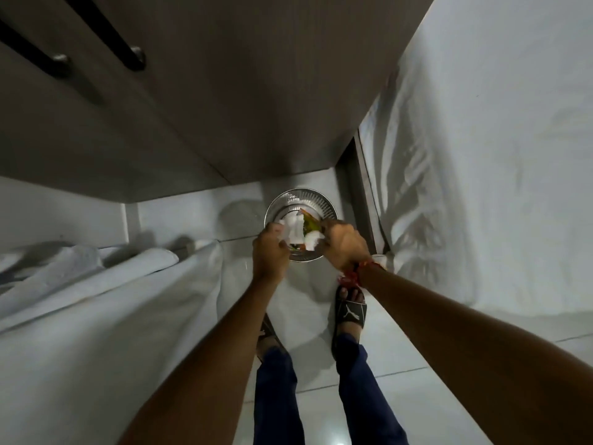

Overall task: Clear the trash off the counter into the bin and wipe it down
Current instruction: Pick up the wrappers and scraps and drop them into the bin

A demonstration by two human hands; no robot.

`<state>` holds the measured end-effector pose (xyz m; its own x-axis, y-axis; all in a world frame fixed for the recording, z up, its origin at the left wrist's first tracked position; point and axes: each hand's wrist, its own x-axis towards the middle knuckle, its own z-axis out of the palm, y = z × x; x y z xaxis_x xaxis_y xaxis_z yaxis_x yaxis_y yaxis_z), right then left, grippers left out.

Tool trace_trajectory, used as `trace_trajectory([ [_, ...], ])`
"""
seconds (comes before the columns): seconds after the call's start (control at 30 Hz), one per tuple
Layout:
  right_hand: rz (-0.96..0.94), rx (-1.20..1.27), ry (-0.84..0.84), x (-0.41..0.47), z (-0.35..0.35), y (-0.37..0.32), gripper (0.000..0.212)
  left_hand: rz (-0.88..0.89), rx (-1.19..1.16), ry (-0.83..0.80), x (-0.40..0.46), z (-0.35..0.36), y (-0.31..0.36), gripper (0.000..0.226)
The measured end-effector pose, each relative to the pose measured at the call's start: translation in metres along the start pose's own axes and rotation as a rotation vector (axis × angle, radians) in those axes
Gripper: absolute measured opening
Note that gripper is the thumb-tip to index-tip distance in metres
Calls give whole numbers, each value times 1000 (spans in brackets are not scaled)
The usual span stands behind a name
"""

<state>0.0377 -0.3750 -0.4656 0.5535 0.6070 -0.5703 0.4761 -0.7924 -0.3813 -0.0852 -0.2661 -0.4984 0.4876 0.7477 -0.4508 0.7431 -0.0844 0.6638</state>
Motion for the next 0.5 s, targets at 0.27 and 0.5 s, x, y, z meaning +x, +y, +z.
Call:
trace_trajectory([
  [0.27,-49,-41,39,-4,-34,-18,33,83,13,32,-2,-40,20,18],
  [0.5,-278,-116,284,-40,-146,-97,25,201,-71,172,-16,-130,121,38],
])
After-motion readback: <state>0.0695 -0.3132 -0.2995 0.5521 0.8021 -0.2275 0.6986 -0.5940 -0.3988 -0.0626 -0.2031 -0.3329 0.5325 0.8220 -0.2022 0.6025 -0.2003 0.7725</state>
